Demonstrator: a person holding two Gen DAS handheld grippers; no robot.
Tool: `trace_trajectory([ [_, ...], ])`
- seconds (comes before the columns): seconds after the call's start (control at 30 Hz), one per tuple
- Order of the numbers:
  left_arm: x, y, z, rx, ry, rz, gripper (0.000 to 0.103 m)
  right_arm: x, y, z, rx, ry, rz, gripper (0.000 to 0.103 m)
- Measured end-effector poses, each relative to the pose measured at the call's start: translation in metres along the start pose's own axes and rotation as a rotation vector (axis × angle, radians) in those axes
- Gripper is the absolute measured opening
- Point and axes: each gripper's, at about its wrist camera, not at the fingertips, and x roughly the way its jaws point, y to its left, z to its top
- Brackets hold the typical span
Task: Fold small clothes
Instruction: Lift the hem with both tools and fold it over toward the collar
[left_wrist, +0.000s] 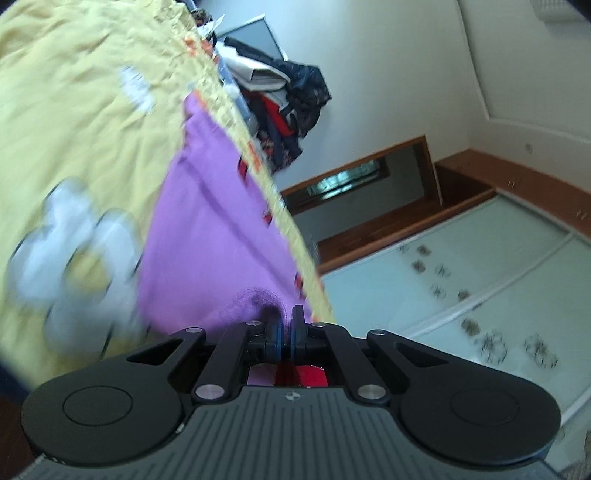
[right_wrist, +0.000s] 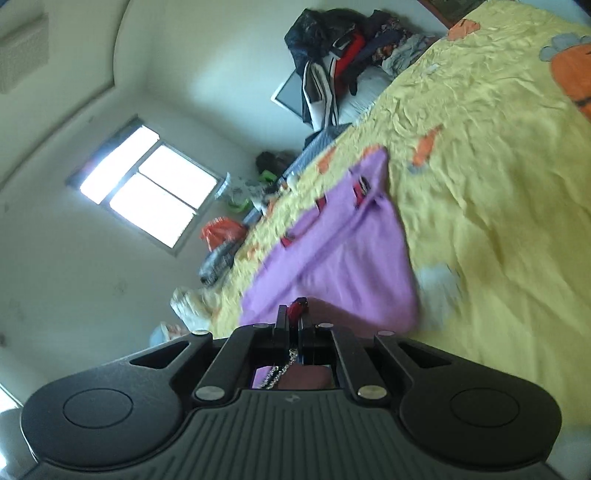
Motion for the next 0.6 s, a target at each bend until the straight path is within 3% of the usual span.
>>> trace_trajectory([
  [0.4,0.101,0.024,0.102,0.004,-0.05,0.096,0.003,0.132,-0.064,0.104,0.212,0.009,-0.055,0.004],
  [0.6,0.133,0.044,0.143,-0.08,-0.076,0.113,0.002,0.194,-0.082,0.144,0.265,0.068,-0.096,0.004],
])
